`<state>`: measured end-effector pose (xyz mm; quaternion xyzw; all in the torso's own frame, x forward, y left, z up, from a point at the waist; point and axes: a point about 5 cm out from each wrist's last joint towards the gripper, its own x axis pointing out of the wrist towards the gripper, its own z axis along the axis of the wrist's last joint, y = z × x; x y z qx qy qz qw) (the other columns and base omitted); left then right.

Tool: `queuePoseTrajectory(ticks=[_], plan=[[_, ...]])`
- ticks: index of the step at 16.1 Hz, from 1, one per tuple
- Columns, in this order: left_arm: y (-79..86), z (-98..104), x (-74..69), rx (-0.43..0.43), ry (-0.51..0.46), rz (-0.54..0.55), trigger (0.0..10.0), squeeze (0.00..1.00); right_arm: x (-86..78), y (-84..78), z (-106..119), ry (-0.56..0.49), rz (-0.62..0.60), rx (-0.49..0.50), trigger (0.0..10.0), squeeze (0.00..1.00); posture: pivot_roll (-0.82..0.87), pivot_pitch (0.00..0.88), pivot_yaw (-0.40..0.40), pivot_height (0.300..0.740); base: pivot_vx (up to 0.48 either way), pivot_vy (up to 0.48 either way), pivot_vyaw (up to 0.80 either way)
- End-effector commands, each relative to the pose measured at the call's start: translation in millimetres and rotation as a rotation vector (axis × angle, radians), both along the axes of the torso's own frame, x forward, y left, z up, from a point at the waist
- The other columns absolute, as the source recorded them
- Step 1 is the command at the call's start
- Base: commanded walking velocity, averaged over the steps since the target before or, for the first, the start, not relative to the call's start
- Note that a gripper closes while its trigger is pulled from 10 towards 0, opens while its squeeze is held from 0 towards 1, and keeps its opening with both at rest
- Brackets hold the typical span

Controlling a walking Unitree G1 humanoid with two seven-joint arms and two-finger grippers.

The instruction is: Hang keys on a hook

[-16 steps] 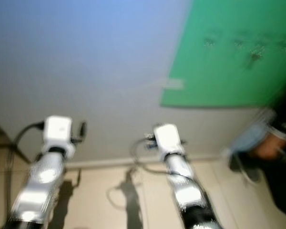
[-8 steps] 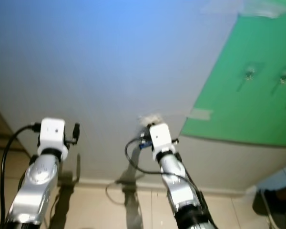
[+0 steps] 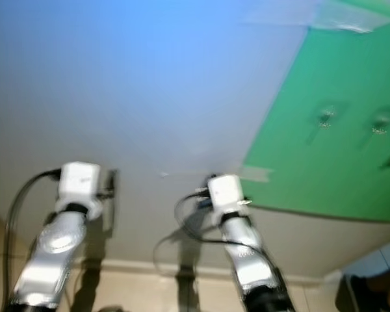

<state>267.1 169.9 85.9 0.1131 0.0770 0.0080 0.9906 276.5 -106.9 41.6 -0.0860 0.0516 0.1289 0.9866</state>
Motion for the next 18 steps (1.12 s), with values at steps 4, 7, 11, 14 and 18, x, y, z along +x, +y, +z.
queuePoseTrajectory(ticks=[4, 7, 11, 14, 18], plan=[[-11.7, 14.1, -2.3, -0.011, -0.081, -0.067, 10.0, 0.00, 2.1, -17.3, 16.7, -0.084, -0.052, -0.013, 10.0, 0.00, 0.08, 0.000, -0.098, 0.740, 0.000, 0.000, 0.00], [10.7, 29.6, -26.8, -0.042, -0.123, -0.047, 10.0, 0.00, -19.3, -34.0, 38.7, -0.149, -0.081, -0.022, 10.0, 0.00, 0.07, 0.000, -0.082, 0.740, 0.000, 0.000, 0.00], [18.6, 20.4, -52.6, -0.132, 0.020, 0.051, 10.0, 0.00, -51.9, -47.5, 45.8, -0.098, -0.163, -0.024, 10.0, 0.00, 0.05, 0.000, -0.049, 0.740, 0.000, 0.000, 0.00], [26.7, 18.8, -59.0, -0.073, 0.076, 0.063, 10.0, 0.00, -87.6, -59.9, 53.6, -0.035, -0.230, -0.069, 10.0, 0.00, 0.05, 0.000, -0.039, 0.740, 0.000, 0.000, 0.00], [23.0, 20.5, -49.7, -0.052, 0.080, -0.026, 10.0, 0.00, -105.4, -60.0, 43.2, -0.002, -0.264, -0.084, 10.0, 0.00, 0.03, 0.000, -0.002, 0.740, 0.000, 0.000, 0.00]])
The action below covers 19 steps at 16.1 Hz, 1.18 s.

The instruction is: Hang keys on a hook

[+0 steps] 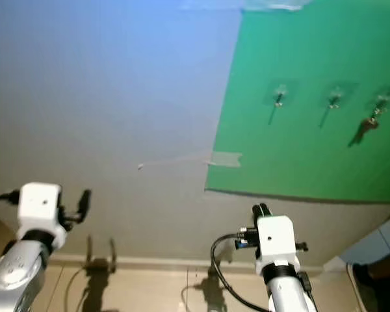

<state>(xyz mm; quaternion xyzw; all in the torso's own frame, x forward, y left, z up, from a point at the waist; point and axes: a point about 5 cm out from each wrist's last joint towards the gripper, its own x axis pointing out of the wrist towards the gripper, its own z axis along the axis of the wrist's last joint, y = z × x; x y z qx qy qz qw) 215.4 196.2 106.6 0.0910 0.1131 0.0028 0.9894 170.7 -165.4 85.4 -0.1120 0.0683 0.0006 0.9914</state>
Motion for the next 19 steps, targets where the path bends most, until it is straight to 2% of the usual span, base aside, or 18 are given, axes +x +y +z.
queuePoseTrajectory(ticks=[1, 2, 4, 5, 6, 8, 12, 16, 19], plan=[[-4.0, 1.0, 5.0, -0.006, 0.003, -0.036, 10.0, 0.00, 2.7, -1.8, -7.5, 0.006, -0.008, -0.022, 10.0, 0.00, 0.02, 0.000, 0.005, 0.740, 0.000, 0.000, 0.00], [-3.9, 1.8, 10.9, 0.010, 0.002, -0.029, 10.0, 0.00, 7.9, -2.9, -16.3, 0.011, -0.017, -0.028, 10.0, 0.00, 0.01, 0.000, 0.011, 0.740, 0.000, 0.000, 0.00], [-9.7, 2.2, 17.2, 0.010, -0.008, -0.039, 10.0, 0.00, 19.1, -1.7, -19.8, 0.005, -0.021, -0.023, 10.0, 0.00, 0.00, 0.000, 0.012, 0.740, 0.000, -0.480, 0.00], [-11.9, 1.6, 18.0, 0.031, -0.008, -0.019, 10.0, 0.00, 31.5, 6.5, -17.5, 0.002, 0.009, -0.033, 10.0, 0.00, 0.00, 0.000, 0.008, 0.740, 0.000, 0.000, 0.00], [-13.6, 0.3, 16.2, 0.032, -0.002, -0.030, 10.0, 0.00, 37.9, 6.7, -15.2, -0.016, -0.004, -0.032, 10.0, 0.00, 0.01, 0.000, 0.009, 0.740, 0.000, 0.000, 0.00], [-9.7, 2.8, 17.9, 0.033, -0.014, -0.004, 10.0, 0.00, 35.7, 1.5, -3.6, -0.037, 0.006, -0.028, 10.0, 0.00, 0.02, 0.000, -0.001, 0.740, 0.000, 0.000, 0.00], [-11.4, 3.1, 15.4, 0.020, -0.022, 0.012, 10.0, 0.00, 39.9, 4.7, -2.7, -0.044, 0.037, -0.026, 10.0, 0.00, 0.04, 0.000, -0.021, 0.740, 0.000, -0.474, 0.00], [-14.7, 6.9, 16.7, 0.037, -0.037, -0.019, 10.0, 0.00, 44.9, 12.0, -0.7, -0.044, 0.082, -0.032, 10.0, 0.00, 0.06, 0.000, -0.030, 0.740, 0.000, -0.472, 0.00], [-15.7, 8.3, 17.9, 0.042, -0.044, -0.024, 10.0, 0.00, 46.5, 11.7, 0.1, -0.042, 0.085, -0.036, 10.0, 0.00, 0.06, 0.000, -0.032, 0.740, 0.000, -0.472, 0.00]])
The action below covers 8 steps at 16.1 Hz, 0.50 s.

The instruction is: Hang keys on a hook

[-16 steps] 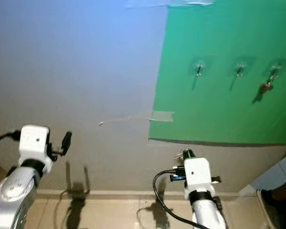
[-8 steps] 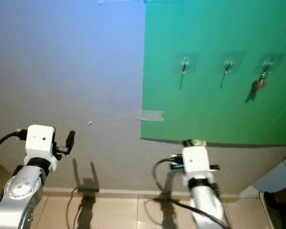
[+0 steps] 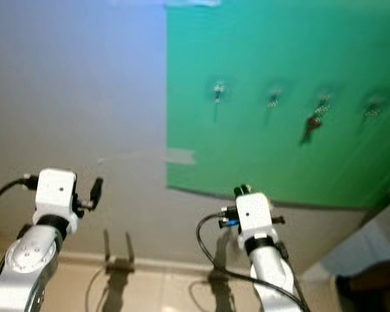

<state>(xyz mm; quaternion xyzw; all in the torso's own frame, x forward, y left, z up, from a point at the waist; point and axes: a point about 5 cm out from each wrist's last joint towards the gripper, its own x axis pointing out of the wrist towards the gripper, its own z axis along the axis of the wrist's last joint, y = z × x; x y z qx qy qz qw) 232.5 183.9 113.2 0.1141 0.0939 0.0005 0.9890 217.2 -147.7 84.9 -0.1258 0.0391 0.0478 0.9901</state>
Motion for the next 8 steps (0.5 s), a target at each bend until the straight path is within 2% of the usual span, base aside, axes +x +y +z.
queuePoseTrajectory(ticks=[1, 8], plan=[[-3.3, 1.8, 1.6, -0.004, -0.007, -0.009, 10.0, 0.00, 0.5, -5.5, 1.4, 0.001, -0.014, -0.016, 10.0, 0.00, 0.05, 0.000, -0.030, 0.740, 0.000, -0.469, 0.00], [-3.9, 3.8, 4.8, -0.007, -0.016, -0.001, 10.0, 0.00, 2.4, -4.9, 0.7, 0.013, -0.004, -0.034, 10.0, 0.00, 0.05, 0.000, -0.029, 0.740, 0.000, -0.430, 0.00]])
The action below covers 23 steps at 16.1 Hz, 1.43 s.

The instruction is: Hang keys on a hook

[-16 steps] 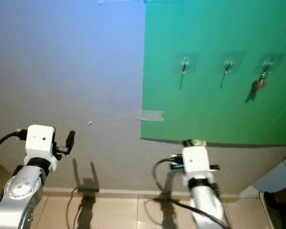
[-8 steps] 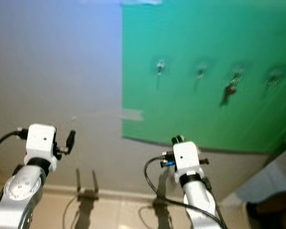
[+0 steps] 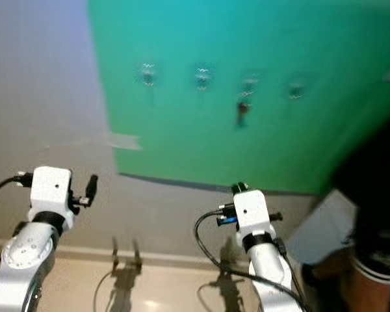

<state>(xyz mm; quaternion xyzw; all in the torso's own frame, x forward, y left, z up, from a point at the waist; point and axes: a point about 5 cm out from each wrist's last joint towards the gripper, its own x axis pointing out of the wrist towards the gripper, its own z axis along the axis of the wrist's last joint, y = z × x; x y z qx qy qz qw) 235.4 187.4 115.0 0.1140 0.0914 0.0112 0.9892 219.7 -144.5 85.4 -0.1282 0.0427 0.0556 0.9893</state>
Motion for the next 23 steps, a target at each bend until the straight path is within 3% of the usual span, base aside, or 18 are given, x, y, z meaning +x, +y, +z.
queuePoseTrajectory(ticks=[1, 2, 3, 6, 10, 14, 18, 23], plan=[[-7.5, 3.0, 1.9, -0.015, -0.013, -0.019, 10.0, 0.00, 1.5, -8.5, 1.3, 0.009, -0.021, -0.034, 10.0, 0.00, 0.05, 0.000, -0.029, 0.740, 0.000, 0.000, 0.00], [-7.4, 3.9, 2.4, -0.012, -0.017, -0.018, 10.0, 0.00, 7.3, -7.5, 8.6, -0.004, 0.003, -0.048, 10.0, 0.00, 0.05, 0.000, -0.024, 0.740, 0.000, 0.000, 0.00], [-9.0, 5.6, 4.6, -0.005, -0.027, -0.027, 10.0, 0.00, 22.4, -6.3, 30.7, -0.058, 0.055, -0.072, 10.0, 0.00, 0.04, 0.000, -0.030, 0.740, 0.000, 0.000, 0.00], [-11.6, 7.0, 8.2, -0.015, -0.036, -0.021, 10.0, 0.00, 38.0, -9.9, 54.9, -0.115, 0.075, -0.078, 10.0, 0.00, 0.04, 0.000, -0.044, 0.740, 0.000, 0.000, 0.00], [-11.1, 5.8, 5.8, -0.024, -0.036, 0.002, 10.0, 0.00, 41.8, 0.9, 54.4, -0.110, 0.137, -0.067, 10.0, 0.00, 0.06, 0.000, -0.063, 0.740, 0.000, 0.000, 0.14], [-11.2, 4.2, 3.0, -0.018, -0.026, 0.012, 10.0, 0.00, 41.8, 8.0, 51.9, -0.081, 0.153, -0.052, 10.0, 0.00, 0.07, 0.000, -0.070, 0.740, 0.000, -0.463, 0.80], [-9.6, 4.7, 2.4, -0.034, -0.034, 0.026, 10.0, 0.00, 42.5, 8.6, 51.1, -0.069, 0.146, -0.032, 10.0, 0.00, 0.08, 0.000, -0.070, 0.740, 0.000, -0.231, 0.73], [-10.6, 4.7, 3.0, -0.041, -0.037, 0.031, 10.0, 0.00, 47.8, 8.4, 55.5, -0.081, 0.168, -0.049, 10.0, 0.00, 0.08, 0.000, -0.077, 0.740, 0.000, 0.000, 0.16]])
